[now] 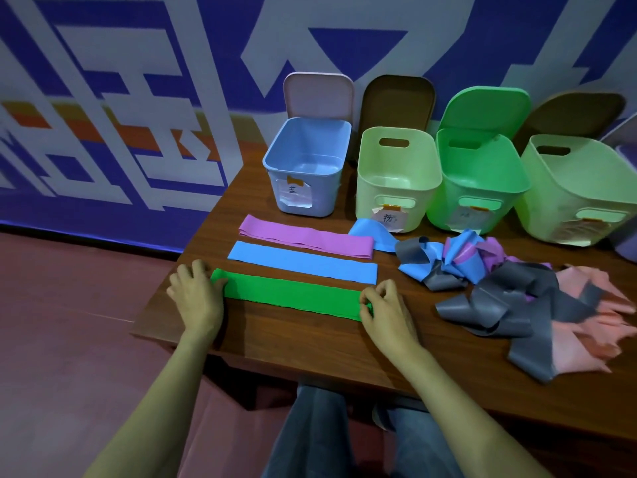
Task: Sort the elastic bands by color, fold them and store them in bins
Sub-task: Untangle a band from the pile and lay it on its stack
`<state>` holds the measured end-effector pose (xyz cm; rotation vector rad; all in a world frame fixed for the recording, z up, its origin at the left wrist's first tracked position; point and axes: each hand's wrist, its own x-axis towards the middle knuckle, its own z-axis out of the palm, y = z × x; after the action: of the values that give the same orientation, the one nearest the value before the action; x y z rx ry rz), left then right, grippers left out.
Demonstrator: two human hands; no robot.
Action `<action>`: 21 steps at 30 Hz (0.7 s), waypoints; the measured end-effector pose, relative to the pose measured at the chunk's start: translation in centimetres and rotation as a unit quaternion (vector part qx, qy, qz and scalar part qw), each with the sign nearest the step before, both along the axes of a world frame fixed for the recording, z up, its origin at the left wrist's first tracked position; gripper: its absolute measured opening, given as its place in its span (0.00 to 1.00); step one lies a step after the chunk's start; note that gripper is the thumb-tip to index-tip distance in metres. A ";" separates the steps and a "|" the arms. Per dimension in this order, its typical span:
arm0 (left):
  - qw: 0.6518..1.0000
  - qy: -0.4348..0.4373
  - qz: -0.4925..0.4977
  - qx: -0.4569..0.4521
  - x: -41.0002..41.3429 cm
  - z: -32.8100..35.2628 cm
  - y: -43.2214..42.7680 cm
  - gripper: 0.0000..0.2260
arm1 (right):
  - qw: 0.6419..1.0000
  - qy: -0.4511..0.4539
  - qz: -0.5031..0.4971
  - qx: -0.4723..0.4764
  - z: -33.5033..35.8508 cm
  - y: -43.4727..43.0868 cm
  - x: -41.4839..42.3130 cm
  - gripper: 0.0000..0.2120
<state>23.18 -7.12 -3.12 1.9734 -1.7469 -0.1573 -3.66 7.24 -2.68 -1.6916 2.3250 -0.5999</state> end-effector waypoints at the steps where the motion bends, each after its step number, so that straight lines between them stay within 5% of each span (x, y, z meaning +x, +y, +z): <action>1: 1.000 -0.019 -0.010 -0.011 -0.6 0.0 0.2 0.17 | 1.000 0.008 0.004 -0.002 0.1 0.1 0.0 0.06; 8: 0.980 0.071 -0.179 -0.058 -11.6 1.8 4.4 0.14 | 0.997 -0.051 0.028 -0.053 2.4 1.6 -2.0 0.10; 15: 0.911 0.096 -0.398 -0.052 -24.2 2.2 10.4 0.10 | 0.981 0.003 -0.099 -0.168 5.0 5.9 -8.7 0.07; 21: 0.861 0.159 -0.480 0.044 -28.6 0.7 13.8 0.12 | 0.989 0.006 -0.143 -0.030 2.8 10.4 -13.9 0.19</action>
<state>-5.40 6.68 -2.40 0.8620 -2.3280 -0.8476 -17.57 17.62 0.14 -1.3948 2.6053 -0.7172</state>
